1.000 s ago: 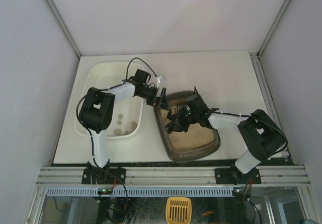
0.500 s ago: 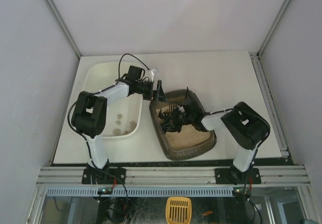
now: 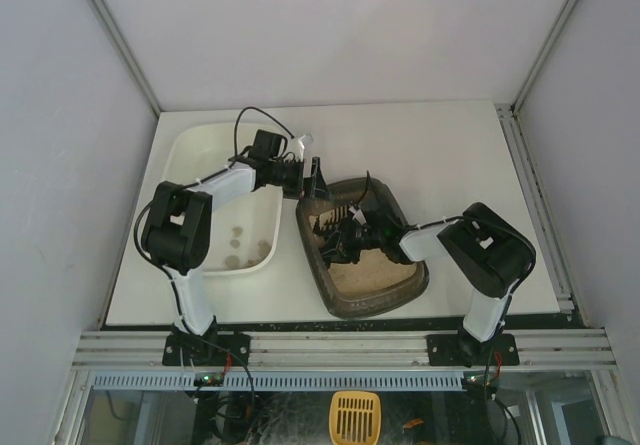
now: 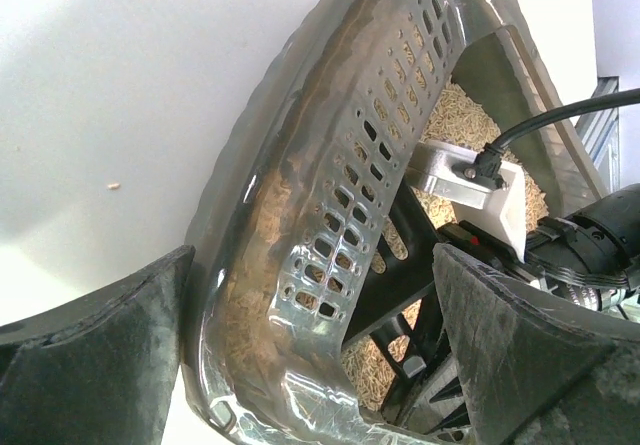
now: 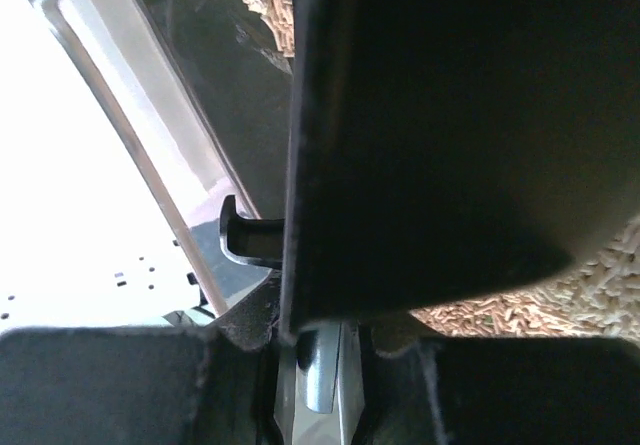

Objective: Clean the litter box

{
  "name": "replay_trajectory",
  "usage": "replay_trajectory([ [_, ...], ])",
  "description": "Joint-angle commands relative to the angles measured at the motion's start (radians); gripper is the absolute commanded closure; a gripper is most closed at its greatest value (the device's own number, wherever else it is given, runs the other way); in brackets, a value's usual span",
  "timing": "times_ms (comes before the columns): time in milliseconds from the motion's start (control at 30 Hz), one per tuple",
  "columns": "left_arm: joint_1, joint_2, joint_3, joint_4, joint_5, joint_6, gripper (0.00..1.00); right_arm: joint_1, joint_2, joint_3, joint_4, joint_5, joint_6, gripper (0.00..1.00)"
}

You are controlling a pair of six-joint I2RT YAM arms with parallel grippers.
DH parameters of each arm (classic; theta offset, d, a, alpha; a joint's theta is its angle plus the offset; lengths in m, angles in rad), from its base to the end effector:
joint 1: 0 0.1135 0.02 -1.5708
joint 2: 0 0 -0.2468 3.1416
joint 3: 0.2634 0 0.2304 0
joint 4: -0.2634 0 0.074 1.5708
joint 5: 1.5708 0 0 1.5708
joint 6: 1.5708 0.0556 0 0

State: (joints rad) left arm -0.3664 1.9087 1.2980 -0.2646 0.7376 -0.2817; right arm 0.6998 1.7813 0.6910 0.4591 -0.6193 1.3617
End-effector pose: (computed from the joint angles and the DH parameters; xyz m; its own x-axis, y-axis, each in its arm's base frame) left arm 0.3528 -0.1754 0.1795 -0.8741 0.1150 -0.4720 0.4419 0.5919 -0.6741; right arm 0.2270 0.2333 0.1149 -0.9574 0.2352 0.1675 0.2583 0.4384 0.8608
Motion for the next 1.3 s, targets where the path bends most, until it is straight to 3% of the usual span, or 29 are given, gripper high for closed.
replay_trajectory([
  [0, -0.070, -0.122, 0.034, 0.088, 0.254, -0.086, 0.00, 0.041, 0.059, 0.061, 0.089, -0.175, -0.155, 1.00],
  [133, -0.070, -0.110, 0.046, 0.068, 0.253, -0.074, 0.00, 0.045, 0.045, 0.077, 0.006, -0.252, -0.231, 1.00],
  [267, -0.071, -0.102, 0.042, 0.062, 0.249, -0.066, 0.00, 0.043, 0.004, 0.078, -0.102, -0.231, -0.335, 1.00],
  [433, -0.071, -0.100, 0.034, 0.047, 0.241, -0.043, 0.00, 0.041, -0.028, 0.058, -0.030, -0.251, -0.384, 1.00],
  [700, -0.066, -0.095, 0.038, 0.014, 0.240, -0.009, 0.00, 0.026, -0.048, -0.027, 0.096, -0.267, -0.388, 1.00],
  [1033, -0.022, -0.079, 0.063, -0.008, 0.238, 0.003, 0.00, -0.003, -0.166, -0.060, -0.091, -0.261, -0.432, 1.00],
  [1267, -0.005, -0.077, 0.055, -0.005, 0.224, 0.001, 0.00, -0.064, -0.176, -0.111, 0.011, -0.308, -0.292, 1.00],
])
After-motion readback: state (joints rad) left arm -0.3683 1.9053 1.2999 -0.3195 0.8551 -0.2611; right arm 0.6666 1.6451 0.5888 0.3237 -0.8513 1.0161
